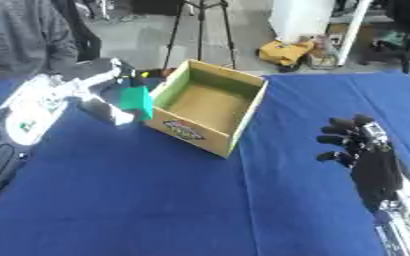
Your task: Pick up objects on the table and place them in the box.
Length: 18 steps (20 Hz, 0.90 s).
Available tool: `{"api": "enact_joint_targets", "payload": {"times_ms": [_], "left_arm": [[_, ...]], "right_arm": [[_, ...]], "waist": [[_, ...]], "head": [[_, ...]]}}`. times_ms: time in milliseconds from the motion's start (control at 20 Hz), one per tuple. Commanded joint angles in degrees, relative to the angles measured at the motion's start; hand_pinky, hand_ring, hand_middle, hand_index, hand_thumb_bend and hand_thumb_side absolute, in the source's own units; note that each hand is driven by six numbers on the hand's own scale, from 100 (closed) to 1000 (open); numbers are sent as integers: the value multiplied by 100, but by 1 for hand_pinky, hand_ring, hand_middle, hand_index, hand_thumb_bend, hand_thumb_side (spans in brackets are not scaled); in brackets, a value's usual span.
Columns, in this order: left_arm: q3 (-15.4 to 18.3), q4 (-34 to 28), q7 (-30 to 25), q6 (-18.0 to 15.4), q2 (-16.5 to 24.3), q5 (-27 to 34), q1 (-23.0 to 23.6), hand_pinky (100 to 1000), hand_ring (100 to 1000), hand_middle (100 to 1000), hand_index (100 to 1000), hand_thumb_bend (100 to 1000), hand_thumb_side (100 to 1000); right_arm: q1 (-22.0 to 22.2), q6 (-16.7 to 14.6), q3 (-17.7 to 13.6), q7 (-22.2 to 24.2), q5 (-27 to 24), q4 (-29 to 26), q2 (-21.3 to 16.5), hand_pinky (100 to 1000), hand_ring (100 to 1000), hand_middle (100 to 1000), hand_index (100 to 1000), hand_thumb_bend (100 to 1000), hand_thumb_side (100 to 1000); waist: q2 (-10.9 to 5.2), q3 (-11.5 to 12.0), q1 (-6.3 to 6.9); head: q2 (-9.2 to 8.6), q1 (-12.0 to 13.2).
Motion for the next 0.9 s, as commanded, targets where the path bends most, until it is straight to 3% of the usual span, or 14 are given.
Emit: {"api": "enact_joint_targets", "payload": {"times_ms": [50,250,500,750,900], "left_arm": [[209,257,619,188,-125,-295,-308,242,248,282,453,100,248],[410,874,1361,277,-412,-966,-595,265,269,301,472,100,255],[588,1438,1817,199,-651,-1659,-840,309,308,336,513,100,270],[671,1825,1764,130,-870,-2011,-879,396,392,418,592,100,332],[634,1970,1441,65,-959,-2197,-805,433,430,453,621,100,396]], "right_arm": [[-136,0,28,60,33,-64,-94,534,726,682,801,100,952],[-251,15,80,114,51,-77,-108,534,726,682,801,100,956],[-430,28,135,171,84,-110,-110,534,726,682,801,100,956],[-482,37,163,202,91,-131,-88,534,726,682,800,100,961],[-488,37,158,198,94,-133,-83,534,726,682,800,100,961]], "waist": [[-8,-78,21],[132,-311,104],[316,-591,207],[399,-728,265],[413,-761,277]], "head": [[-142,115],[-304,277],[-516,422],[-592,492],[-596,493]]}}
